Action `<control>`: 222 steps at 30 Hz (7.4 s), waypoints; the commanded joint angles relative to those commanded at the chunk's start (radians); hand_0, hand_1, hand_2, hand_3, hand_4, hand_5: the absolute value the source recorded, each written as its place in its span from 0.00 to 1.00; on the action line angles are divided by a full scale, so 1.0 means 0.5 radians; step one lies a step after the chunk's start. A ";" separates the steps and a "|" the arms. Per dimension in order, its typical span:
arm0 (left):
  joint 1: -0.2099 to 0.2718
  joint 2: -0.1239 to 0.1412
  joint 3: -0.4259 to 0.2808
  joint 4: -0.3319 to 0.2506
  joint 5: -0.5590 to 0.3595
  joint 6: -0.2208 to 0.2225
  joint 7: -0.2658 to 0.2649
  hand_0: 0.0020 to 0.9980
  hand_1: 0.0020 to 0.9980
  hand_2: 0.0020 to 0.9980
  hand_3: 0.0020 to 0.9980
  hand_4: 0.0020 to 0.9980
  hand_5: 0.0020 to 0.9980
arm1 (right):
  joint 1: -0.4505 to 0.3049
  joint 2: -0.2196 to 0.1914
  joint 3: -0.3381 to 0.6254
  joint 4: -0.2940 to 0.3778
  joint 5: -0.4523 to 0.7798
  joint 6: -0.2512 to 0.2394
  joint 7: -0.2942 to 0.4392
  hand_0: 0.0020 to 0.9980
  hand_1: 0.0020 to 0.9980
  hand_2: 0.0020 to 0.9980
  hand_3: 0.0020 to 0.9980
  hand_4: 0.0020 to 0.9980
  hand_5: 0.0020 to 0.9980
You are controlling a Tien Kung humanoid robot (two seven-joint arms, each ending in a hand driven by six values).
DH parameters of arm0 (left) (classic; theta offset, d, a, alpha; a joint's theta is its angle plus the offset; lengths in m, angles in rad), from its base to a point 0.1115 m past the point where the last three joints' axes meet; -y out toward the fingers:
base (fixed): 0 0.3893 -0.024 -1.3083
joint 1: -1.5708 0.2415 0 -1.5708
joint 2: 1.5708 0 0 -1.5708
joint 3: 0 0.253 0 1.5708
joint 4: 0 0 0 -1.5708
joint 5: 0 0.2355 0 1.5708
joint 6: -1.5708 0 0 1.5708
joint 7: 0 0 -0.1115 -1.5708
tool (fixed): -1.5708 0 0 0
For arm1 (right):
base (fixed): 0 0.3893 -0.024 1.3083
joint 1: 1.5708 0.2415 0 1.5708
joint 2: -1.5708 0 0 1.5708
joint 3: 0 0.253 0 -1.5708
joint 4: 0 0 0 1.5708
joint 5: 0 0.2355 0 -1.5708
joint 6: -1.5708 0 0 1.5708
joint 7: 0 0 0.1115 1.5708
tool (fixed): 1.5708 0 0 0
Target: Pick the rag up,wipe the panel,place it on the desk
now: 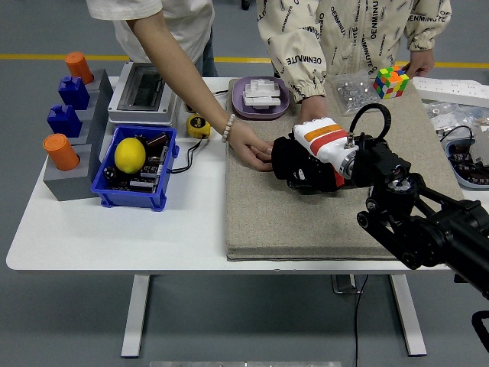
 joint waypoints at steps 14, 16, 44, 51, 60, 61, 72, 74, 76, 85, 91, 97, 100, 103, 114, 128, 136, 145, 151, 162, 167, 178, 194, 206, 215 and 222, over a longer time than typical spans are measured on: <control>-0.009 -0.001 -0.016 0.002 0.005 0.000 0.000 0.60 0.64 0.64 0.56 0.64 0.44 | 0.041 0.002 -0.037 -0.044 -0.005 0.004 -0.001 0.21 0.31 0.38 0.37 0.91 0.03; -0.008 -0.002 -0.021 0.003 0.007 0.000 0.001 0.60 0.64 0.64 0.56 0.64 0.44 | 0.038 -0.016 -0.029 -0.059 -0.008 0.005 -0.001 0.21 0.31 0.38 0.37 0.91 0.03; -0.016 -0.013 -0.047 -0.001 0.012 0.000 0.001 0.60 0.64 0.64 0.56 0.64 0.44 | -0.030 -0.391 0.243 -0.295 -0.027 -0.027 -0.004 0.21 0.31 0.38 0.37 0.91 0.03; -0.012 -0.012 -0.048 -0.002 0.014 0.001 0.001 0.60 0.64 0.64 0.56 0.64 0.44 | -0.031 -0.470 0.280 -0.368 -0.033 -0.046 -0.011 0.22 0.31 0.38 0.37 0.91 0.03; 0.002 -0.013 -0.042 -0.001 0.011 0.001 0.001 0.60 0.64 0.64 0.56 0.64 0.44 | -0.053 -0.516 0.328 -0.389 -0.041 -0.043 -0.022 0.22 0.31 0.38 0.37 0.91 0.03; 0.002 -0.013 -0.040 -0.001 0.010 0.001 0.001 0.60 0.64 0.64 0.56 0.64 0.44 | -0.056 -0.515 0.329 -0.384 -0.042 -0.042 -0.022 0.22 0.31 0.38 0.37 0.91 0.03; 0.004 -0.009 -0.024 -0.002 0.005 0.001 0.001 0.60 0.64 0.64 0.56 0.64 0.44 | -0.050 -0.446 0.264 -0.345 -0.043 -0.035 -0.026 0.22 0.31 0.38 0.37 0.91 0.03; 0.005 -0.009 -0.025 -0.001 0.006 0.001 0.002 0.60 0.64 0.64 0.56 0.64 0.44 | -0.045 -0.432 0.251 -0.334 -0.043 -0.034 -0.027 0.22 0.31 0.38 0.37 0.91 0.03; 0.003 -0.009 -0.024 -0.001 0.006 0.001 0.001 0.60 0.64 0.64 0.56 0.64 0.44 | -0.036 -0.416 0.234 -0.321 -0.043 -0.033 -0.027 0.22 0.31 0.38 0.37 0.91 0.03; -0.003 -0.009 -0.032 -0.001 0.010 0.001 0.001 0.60 0.64 0.64 0.56 0.64 0.44 | 0.006 -0.349 0.181 -0.288 -0.047 -0.030 -0.031 0.22 0.31 0.38 0.37 0.91 0.03; -0.004 -0.010 -0.036 -0.001 0.012 0.000 0.001 0.60 0.64 0.64 0.56 0.64 0.44 | 0.030 -0.294 0.156 -0.277 -0.044 -0.025 -0.036 0.22 0.31 0.38 0.37 0.91 0.03; -0.007 -0.008 -0.037 -0.001 0.013 0.001 0.001 0.60 0.64 0.64 0.56 0.64 0.44 | 0.049 -0.242 0.136 -0.250 -0.037 -0.022 -0.040 0.22 0.31 0.38 0.37 0.91 0.03; -0.008 -0.007 -0.038 -0.002 0.014 0.001 0.000 0.60 0.64 0.64 0.56 0.64 0.44 | 0.055 -0.211 0.130 -0.234 -0.031 -0.022 -0.043 0.22 0.31 0.38 0.37 0.91 0.03; -0.009 -0.008 -0.037 -0.003 0.012 0.001 0.000 0.60 0.64 0.64 0.56 0.64 0.44 | 0.057 -0.183 0.125 -0.208 -0.017 -0.021 -0.048 0.22 0.31 0.38 0.37 0.91 0.03; -0.004 -0.009 -0.045 0.001 0.015 0.001 0.001 0.60 0.64 0.64 0.56 0.64 0.44 | 0.061 -0.118 0.059 -0.047 0.041 -0.017 -0.073 0.22 0.31 0.38 0.37 0.91 0.03; -0.005 -0.005 -0.029 0.000 0.011 0.001 0.001 0.60 0.64 0.64 0.56 0.64 0.44 | 0.078 0.016 -0.028 0.074 0.055 -0.009 -0.095 0.22 0.31 0.38 0.37 0.91 0.03; -0.001 -0.003 -0.014 -0.001 0.004 0.000 0.000 0.60 0.64 0.64 0.56 0.64 0.44 | 0.080 0.056 -0.096 0.088 0.076 -0.010 -0.094 0.22 0.31 0.38 0.37 0.91 0.03; 0.010 -0.001 -0.013 0.003 0.004 0.001 0.001 0.60 0.64 0.64 0.56 0.63 0.44 | 0.055 -0.009 -0.074 -0.011 0.053 -0.008 -0.094 0.22 0.31 0.38 0.37 0.91 0.03; 0.008 0.000 -0.013 -0.002 0.007 0.001 0.000 0.60 0.64 0.64 0.56 0.63 0.44 | 0.033 -0.092 -0.006 -0.068 0.033 -0.005 -0.097 0.22 0.31 0.38 0.37 0.91 0.03; 0.003 -0.006 -0.034 -0.001 0.016 0.001 0.001 0.60 0.64 0.64 0.56 0.63 0.44 | 0.000 -0.250 0.089 -0.066 0.024 -0.005 -0.100 0.22 0.31 0.38 0.37 0.91 0.03; 0.003 -0.009 -0.047 -0.001 0.020 0.001 0.001 0.60 0.64 0.64 0.56 0.63 0.44 | -0.012 -0.338 0.092 -0.065 0.024 -0.002 -0.102 0.22 0.31 0.38 0.37 0.91 0.03; -0.001 -0.013 -0.063 -0.002 0.025 0.000 0.002 0.60 0.64 0.64 0.56 0.63 0.44 | -0.060 -0.499 0.171 -0.106 0.007 0.000 -0.105 0.22 0.31 0.38 0.37 0.91 0.03; 0.000 -0.017 -0.068 -0.006 0.026 0.000 0.001 0.60 0.64 0.64 0.56 0.63 0.44 | -0.091 -0.553 0.231 -0.117 -0.011 0.002 -0.106 0.22 0.31 0.38 0.38 0.91 0.03; 0.007 -0.015 -0.062 -0.003 0.025 0.001 0.001 0.60 0.64 0.64 0.56 0.63 0.44 | -0.067 -0.481 0.204 -0.094 -0.027 0.005 -0.108 0.22 0.31 0.38 0.37 0.91 0.03; 0.013 -0.009 -0.043 -0.005 0.019 0.001 0.001 0.61 0.64 0.64 0.56 0.63 0.44 | -0.034 -0.367 0.182 -0.070 -0.026 0.006 -0.112 0.22 0.31 0.38 0.37 0.91 0.03; 0.022 -0.006 -0.033 -0.001 0.016 0.001 0.002 0.61 0.64 0.64 0.56 0.63 0.44 | -0.013 -0.254 0.161 -0.051 -0.021 0.007 -0.117 0.22 0.31 0.38 0.37 0.91 0.03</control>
